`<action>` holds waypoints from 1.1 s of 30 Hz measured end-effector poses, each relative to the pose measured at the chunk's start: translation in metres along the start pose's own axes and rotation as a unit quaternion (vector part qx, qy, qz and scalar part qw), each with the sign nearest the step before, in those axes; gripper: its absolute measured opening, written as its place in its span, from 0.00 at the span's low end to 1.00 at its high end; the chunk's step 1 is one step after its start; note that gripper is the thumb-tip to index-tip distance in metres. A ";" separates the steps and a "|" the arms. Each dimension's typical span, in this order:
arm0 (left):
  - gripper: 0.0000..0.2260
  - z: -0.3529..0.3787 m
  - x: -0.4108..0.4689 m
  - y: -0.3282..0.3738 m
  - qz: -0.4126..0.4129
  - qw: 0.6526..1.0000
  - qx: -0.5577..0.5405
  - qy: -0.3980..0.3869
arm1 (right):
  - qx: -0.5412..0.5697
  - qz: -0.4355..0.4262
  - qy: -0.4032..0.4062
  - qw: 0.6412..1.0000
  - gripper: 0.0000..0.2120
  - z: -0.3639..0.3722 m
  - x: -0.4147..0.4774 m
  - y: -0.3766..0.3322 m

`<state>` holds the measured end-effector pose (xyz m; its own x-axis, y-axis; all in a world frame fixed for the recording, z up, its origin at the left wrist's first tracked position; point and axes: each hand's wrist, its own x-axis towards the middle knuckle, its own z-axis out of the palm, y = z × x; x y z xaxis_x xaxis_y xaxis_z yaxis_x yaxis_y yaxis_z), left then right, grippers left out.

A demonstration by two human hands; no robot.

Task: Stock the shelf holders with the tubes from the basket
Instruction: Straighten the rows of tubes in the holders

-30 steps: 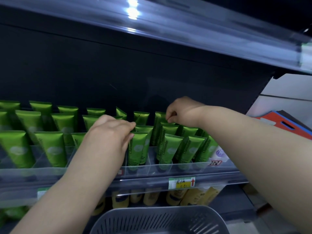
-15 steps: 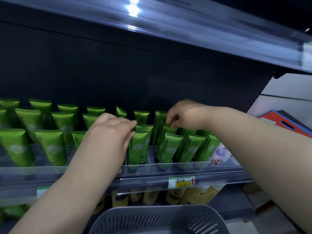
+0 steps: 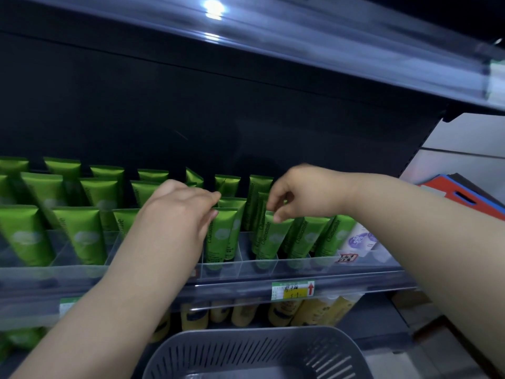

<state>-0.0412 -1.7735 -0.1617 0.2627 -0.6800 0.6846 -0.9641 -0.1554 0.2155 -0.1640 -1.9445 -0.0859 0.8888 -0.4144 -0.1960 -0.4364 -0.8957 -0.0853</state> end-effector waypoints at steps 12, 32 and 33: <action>0.12 0.003 0.000 0.001 0.000 1.000 -0.001 0.004 | -0.027 0.007 -0.023 0.999 0.11 0.004 -0.005 -0.001; 0.12 0.001 0.002 -0.014 -0.015 1.000 0.004 0.007 | -0.007 -0.066 0.090 0.994 0.11 0.015 0.025 -0.048; 0.12 0.000 0.002 -0.014 -0.013 1.000 0.008 0.011 | -0.013 -0.067 0.086 0.994 0.12 0.019 0.026 -0.051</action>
<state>-0.0269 -1.7726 -0.1633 0.2881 -0.6595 0.6943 -0.9574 -0.1847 0.2218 -0.1216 -1.9067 -0.1051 0.9507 -0.3096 -0.0148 -0.3099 -0.9479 -0.0735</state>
